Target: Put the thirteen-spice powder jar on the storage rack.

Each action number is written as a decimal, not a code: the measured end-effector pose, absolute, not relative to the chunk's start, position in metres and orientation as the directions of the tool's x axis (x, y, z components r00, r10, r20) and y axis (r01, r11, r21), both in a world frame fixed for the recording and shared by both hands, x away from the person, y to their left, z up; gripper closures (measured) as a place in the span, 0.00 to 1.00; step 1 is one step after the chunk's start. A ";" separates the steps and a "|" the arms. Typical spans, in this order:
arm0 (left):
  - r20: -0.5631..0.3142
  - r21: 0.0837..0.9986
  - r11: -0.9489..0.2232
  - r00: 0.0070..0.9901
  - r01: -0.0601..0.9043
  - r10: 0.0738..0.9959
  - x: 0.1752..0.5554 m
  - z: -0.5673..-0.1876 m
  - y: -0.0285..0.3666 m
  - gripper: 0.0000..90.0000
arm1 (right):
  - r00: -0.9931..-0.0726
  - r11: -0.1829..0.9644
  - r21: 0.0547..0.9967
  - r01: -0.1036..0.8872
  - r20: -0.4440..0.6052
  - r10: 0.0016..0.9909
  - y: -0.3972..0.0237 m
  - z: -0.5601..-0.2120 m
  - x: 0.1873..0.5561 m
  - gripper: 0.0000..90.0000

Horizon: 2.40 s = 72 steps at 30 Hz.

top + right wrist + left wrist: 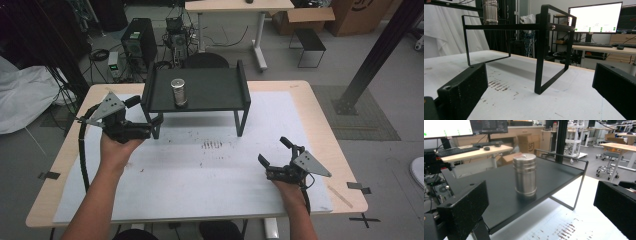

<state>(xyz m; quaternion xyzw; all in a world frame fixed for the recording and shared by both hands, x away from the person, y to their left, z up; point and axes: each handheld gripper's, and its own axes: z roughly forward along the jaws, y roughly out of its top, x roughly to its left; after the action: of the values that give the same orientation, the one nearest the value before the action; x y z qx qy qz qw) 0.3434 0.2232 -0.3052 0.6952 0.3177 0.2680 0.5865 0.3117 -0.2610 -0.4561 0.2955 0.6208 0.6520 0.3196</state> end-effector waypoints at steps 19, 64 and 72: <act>-0.043 0.992 -0.046 0.657 0.118 0.752 0.334 -0.346 0.232 0.00 | -0.621 -0.019 0.999 -0.050 -0.016 0.784 -0.261 -0.456 0.312 0.00; -0.083 0.994 0.014 0.639 0.112 0.765 0.313 -0.436 0.250 0.00 | -0.621 -0.017 0.999 -0.048 -0.017 0.784 -0.260 -0.456 0.312 0.00; -0.075 0.994 0.006 0.637 0.109 0.767 0.311 -0.445 0.250 0.01 | -0.621 -0.016 0.999 -0.048 -0.017 0.784 -0.260 -0.456 0.312 0.00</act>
<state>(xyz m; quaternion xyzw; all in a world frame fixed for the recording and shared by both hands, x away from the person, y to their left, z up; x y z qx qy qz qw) 0.3106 0.2496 -0.4454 0.6538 0.3348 0.2632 0.6254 0.3121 -0.2602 -0.4559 0.2948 0.6239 0.6491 0.3202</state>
